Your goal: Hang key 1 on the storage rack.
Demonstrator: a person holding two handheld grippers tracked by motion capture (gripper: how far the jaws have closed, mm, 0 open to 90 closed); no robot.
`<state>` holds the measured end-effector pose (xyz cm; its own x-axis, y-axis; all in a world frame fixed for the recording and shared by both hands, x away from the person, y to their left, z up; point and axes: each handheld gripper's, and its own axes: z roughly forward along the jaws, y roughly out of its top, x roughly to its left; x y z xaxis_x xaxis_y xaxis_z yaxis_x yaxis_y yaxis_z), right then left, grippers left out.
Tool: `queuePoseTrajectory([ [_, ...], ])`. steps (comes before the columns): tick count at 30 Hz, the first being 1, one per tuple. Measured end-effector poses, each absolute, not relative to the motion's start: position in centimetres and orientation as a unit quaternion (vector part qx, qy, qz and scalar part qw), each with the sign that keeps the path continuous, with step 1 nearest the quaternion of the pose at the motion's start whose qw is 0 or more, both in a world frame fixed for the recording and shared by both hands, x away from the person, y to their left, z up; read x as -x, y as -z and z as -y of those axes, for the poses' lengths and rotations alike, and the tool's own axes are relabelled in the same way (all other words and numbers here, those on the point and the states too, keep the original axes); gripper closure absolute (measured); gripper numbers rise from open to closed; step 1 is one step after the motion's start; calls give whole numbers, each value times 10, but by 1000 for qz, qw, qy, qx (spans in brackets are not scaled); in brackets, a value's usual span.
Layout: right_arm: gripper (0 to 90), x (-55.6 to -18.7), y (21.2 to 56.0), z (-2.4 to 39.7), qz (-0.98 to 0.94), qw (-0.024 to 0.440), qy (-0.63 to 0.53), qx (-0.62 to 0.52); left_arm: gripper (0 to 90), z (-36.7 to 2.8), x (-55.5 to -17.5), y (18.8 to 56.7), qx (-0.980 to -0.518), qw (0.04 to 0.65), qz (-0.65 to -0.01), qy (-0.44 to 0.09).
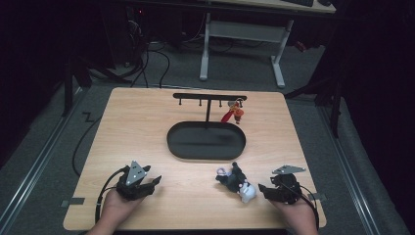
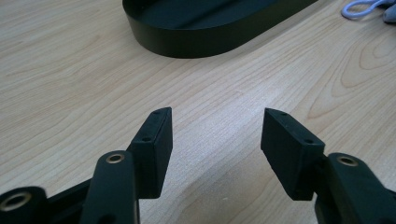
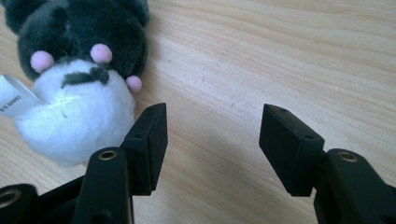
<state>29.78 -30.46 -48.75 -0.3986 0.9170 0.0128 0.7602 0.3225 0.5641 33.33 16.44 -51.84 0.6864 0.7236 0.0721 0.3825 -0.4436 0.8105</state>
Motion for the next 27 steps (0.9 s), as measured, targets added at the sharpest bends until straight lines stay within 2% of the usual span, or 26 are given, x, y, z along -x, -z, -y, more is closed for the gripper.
queuePoseTrajectory([
  [27,386,-316,464,296,-851,75,-120,-506,435,-161,-334,521,-836,396,-324,-199],
])
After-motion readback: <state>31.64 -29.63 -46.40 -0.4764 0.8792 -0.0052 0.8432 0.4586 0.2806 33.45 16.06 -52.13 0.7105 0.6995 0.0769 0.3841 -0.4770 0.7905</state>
